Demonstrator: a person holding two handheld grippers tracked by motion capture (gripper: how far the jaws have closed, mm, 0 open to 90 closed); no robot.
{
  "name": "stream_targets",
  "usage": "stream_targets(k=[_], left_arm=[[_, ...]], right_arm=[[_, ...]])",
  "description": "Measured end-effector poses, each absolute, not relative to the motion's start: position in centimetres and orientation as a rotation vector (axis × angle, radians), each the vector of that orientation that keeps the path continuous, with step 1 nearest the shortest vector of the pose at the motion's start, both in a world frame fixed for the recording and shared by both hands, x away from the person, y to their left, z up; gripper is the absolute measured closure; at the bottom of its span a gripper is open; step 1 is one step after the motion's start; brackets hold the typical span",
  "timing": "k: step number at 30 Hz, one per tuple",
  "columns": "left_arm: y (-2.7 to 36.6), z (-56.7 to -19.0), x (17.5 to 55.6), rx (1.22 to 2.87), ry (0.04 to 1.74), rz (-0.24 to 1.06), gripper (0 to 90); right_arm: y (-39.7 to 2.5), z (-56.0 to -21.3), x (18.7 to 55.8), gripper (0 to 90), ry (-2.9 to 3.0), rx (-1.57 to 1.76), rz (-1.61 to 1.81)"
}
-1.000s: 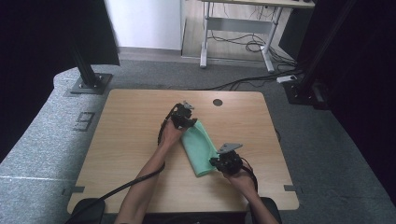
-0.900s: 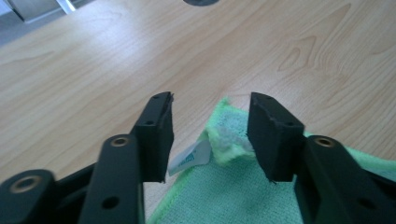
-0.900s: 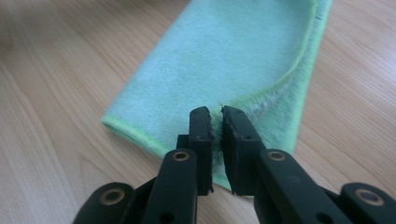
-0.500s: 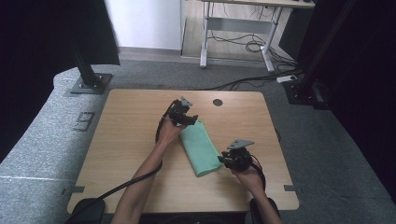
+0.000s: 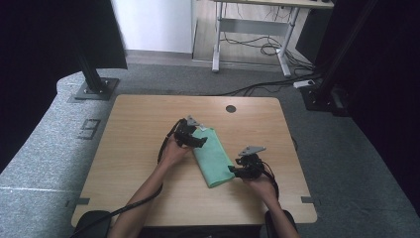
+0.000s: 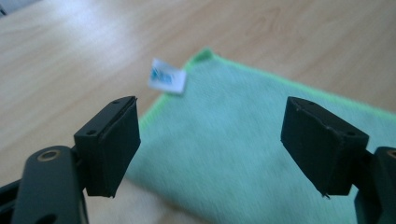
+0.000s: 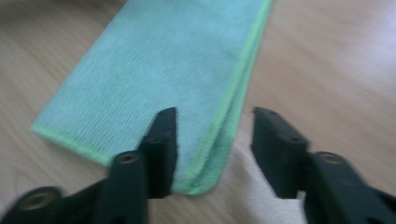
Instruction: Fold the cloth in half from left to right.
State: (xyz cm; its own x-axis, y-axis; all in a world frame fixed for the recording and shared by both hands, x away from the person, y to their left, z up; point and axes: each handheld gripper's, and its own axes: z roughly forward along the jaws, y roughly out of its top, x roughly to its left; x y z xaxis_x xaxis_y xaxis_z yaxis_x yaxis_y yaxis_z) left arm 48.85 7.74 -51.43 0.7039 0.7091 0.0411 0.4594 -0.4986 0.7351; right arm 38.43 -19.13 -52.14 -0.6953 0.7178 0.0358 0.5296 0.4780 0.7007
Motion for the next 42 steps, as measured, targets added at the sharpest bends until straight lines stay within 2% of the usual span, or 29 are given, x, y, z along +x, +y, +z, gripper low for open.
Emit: stream_targets(k=[6, 9, 11, 17, 24, 31, 36, 42], left_arm=[[8.9, -52.1, 46.7, 2.184, 0.879, 0.429, 17.6], [9.3, -52.2, 45.7, 2.189, 0.868, 0.428, 17.6], [9.3, -52.2, 45.2, 2.186, 0.862, 0.424, 17.4], [8.8, -52.5, 43.6, 2.204, 0.83, 0.43, 17.0], [7.8, -54.0, 43.0, 2.257, 0.818, 0.455, 16.8], [7.7, -54.5, 43.1, 2.241, 0.848, 0.445, 16.2], [7.1, -54.0, 42.1, 2.248, 0.82, 0.413, 16.2], [7.5, -54.4, 42.6, 2.275, 0.835, 0.479, 15.0]], right_arm=[[-18.4, -52.9, 38.5, 72.4, 2.525, 1.053, 0.96], [-18.1, -53.3, 38.4, 84.4, 2.545, 1.052, 0.937], [-17.9, -53.0, 38.3, 86.1, 2.535, 1.044, 0.932], [-18.3, -51.8, 38.1, 86.4, 2.456, 1.042, 0.986], [-19.1, -52.7, 38.8, 85.0, 2.454, 1.089, 0.912], [-19.3, -53.4, 39.3, 73.0, 2.454, 1.093, 0.871], [-19.8, -53.5, 39.5, 72.8, 2.463, 1.125, 0.91], [-19.4, -53.6, 39.0, 72.7, 2.501, 1.116, 0.943]])
